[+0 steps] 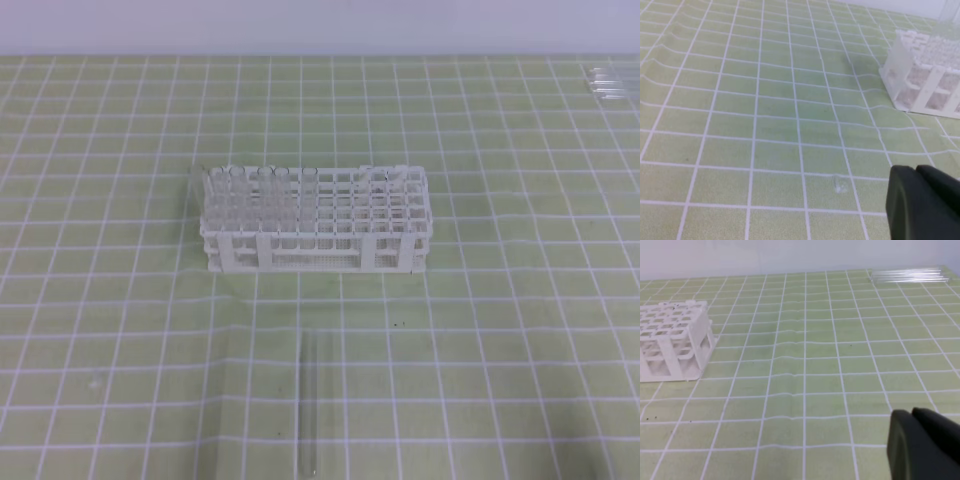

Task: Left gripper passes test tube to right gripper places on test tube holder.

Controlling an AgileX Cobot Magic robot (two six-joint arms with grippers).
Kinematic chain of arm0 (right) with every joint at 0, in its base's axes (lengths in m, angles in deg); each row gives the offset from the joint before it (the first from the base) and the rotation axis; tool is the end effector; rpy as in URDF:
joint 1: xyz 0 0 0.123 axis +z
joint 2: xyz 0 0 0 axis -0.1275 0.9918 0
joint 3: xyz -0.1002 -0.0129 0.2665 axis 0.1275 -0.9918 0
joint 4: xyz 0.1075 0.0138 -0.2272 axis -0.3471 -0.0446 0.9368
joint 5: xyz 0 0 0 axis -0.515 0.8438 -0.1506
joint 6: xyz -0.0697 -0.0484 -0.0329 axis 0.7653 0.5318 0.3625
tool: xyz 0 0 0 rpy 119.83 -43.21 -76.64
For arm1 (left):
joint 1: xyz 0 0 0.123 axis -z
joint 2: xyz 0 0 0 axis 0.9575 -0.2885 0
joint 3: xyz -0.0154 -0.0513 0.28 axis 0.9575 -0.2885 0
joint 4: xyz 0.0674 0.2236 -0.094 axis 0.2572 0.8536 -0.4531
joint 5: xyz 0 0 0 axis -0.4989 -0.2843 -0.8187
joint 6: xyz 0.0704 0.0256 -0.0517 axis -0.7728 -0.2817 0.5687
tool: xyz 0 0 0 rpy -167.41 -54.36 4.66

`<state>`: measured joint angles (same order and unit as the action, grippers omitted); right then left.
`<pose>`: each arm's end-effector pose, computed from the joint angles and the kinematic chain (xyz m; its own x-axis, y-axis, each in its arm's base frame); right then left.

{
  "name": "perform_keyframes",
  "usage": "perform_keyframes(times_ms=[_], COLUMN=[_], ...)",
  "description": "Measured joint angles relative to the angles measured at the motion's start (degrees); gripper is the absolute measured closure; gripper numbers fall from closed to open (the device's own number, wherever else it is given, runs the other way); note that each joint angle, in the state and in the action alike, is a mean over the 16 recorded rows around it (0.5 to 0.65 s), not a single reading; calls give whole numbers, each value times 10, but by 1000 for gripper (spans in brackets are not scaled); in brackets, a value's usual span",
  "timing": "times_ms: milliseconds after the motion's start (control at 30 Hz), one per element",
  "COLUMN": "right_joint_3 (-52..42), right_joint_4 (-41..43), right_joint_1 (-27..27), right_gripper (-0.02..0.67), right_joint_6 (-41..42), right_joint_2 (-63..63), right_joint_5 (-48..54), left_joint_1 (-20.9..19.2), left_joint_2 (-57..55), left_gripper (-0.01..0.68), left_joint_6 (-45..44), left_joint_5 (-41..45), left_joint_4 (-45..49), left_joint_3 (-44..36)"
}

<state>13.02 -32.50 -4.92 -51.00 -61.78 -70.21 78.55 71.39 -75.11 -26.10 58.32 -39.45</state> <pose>0.0540 0.0055 0.1868 -0.2059 0.0904 -0.9744 -0.0566 0.9930 0.1041 0.0528 -0.0096 0.1825 -0.2676 -0.1211 -0.9559 0.1021 0.9829 -0.1531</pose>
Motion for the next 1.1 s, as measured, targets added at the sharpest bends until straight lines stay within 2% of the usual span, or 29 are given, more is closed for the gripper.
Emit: perform_keyframes(times_ms=[800, 1100], right_joint_3=[0, 0], right_joint_4=[0, -38], right_joint_1=[0, 0], right_gripper=[651, 651], right_joint_6=[0, 0], right_joint_2=[0, 0], right_joint_5=[0, -43], left_joint_1=[0, 0], left_joint_2=[6, 8], left_gripper=[673, 673], left_joint_6=[5, 26], left_joint_5=[-18, -85], left_joint_4=[-7, -93], left_joint_3=[-4, -5])
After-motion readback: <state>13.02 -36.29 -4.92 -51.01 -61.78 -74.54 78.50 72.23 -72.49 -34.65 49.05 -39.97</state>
